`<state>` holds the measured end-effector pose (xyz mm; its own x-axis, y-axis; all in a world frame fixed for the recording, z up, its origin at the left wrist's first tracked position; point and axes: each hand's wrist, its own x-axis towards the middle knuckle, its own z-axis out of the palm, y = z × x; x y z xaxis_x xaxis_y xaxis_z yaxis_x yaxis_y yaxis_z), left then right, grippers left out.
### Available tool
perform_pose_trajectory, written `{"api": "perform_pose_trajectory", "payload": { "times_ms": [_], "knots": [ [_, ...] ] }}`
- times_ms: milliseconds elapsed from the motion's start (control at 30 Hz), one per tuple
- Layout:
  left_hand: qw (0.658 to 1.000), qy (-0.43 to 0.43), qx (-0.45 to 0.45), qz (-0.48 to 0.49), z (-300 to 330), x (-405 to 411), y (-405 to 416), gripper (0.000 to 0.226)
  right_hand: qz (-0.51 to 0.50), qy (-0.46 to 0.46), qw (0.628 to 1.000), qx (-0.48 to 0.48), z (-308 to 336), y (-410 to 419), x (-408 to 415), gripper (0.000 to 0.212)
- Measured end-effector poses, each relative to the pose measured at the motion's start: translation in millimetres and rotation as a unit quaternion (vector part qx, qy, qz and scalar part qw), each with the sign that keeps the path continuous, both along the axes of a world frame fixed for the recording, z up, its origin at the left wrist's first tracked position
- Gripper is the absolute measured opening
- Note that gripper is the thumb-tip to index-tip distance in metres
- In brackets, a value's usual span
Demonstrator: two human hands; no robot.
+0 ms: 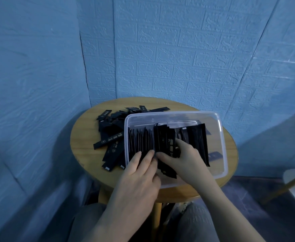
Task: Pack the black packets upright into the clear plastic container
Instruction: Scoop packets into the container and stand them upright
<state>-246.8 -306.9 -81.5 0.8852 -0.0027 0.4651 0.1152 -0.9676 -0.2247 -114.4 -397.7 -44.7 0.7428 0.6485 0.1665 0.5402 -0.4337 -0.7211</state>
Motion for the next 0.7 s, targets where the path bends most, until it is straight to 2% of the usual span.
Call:
{"api": "perform_pose_trajectory", "payload": {
  "times_ms": [133, 233, 367, 467, 700],
  "knots": [
    [1.0, -0.005, 0.007, 0.002, -0.5, -2.7, 0.0, 0.05, 0.022, -0.008, 0.999, 0.03, -0.1, -4.1, -2.1, 0.023],
    [1.0, -0.017, 0.007, 0.003, 0.4, -3.8, -0.2, 0.051, 0.004, -0.042, 0.999, 0.023, -3.1, -6.2, -3.1, 0.028],
    [1.0, -0.022, 0.01, -0.006, 0.9, -4.5, 1.0, 0.035, -0.01, -0.021, 0.999, 0.049, -4.3, -8.6, -5.8, 0.032],
    [1.0, -0.021, 0.013, -0.008, -0.2, -5.2, 5.3, 0.041, -0.016, -0.02, 0.996, 0.08, -3.3, -9.3, -8.9, 0.027],
    [1.0, 0.024, 0.016, 0.001, 9.8, -1.4, -2.8, 0.024, 0.003, -0.028, 0.997, 0.077, -5.0, -9.1, -11.9, 0.015]
  ]
}}
